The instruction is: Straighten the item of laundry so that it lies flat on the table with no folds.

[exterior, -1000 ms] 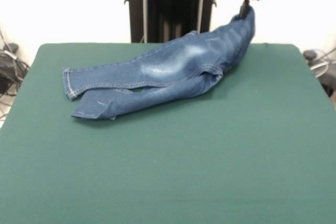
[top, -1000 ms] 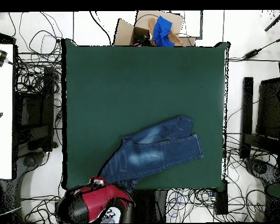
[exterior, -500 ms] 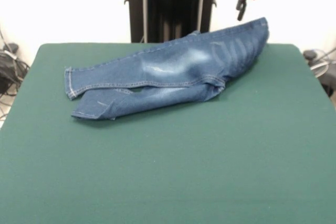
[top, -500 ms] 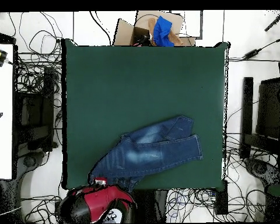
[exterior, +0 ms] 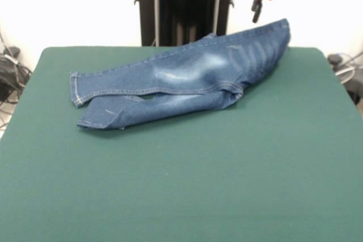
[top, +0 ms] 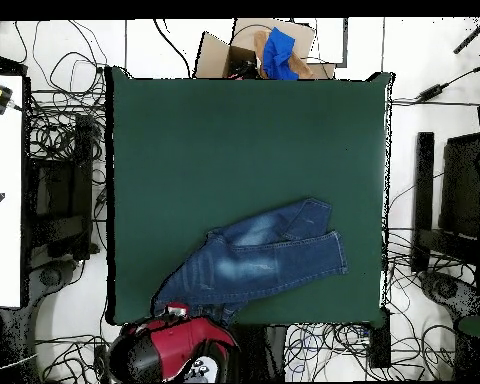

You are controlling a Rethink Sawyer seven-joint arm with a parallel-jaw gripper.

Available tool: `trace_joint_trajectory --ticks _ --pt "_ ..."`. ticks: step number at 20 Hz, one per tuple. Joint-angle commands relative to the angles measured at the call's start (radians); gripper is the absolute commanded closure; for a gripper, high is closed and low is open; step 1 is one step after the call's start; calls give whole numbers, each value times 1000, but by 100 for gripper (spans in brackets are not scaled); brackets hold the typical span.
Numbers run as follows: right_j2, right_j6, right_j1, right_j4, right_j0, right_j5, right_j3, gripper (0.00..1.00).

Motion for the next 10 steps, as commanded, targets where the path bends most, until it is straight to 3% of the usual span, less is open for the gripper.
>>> trace_joint_trajectory --ticks 1,3,5,6,7,10 --pt "132 -310 -40 -152 -274 55 16 0" --pt "277 -491 -102 -202 -514 136 40 0" --pt "387 -647 -117 -243 -686 217 23 0" --pt "436 -729 -96 -284 -769 245 -3 0" --pt "525 -941 -27 -383 -918 289 -89 0" --pt "632 -1189 77 -473 -1070 371 -214 0"
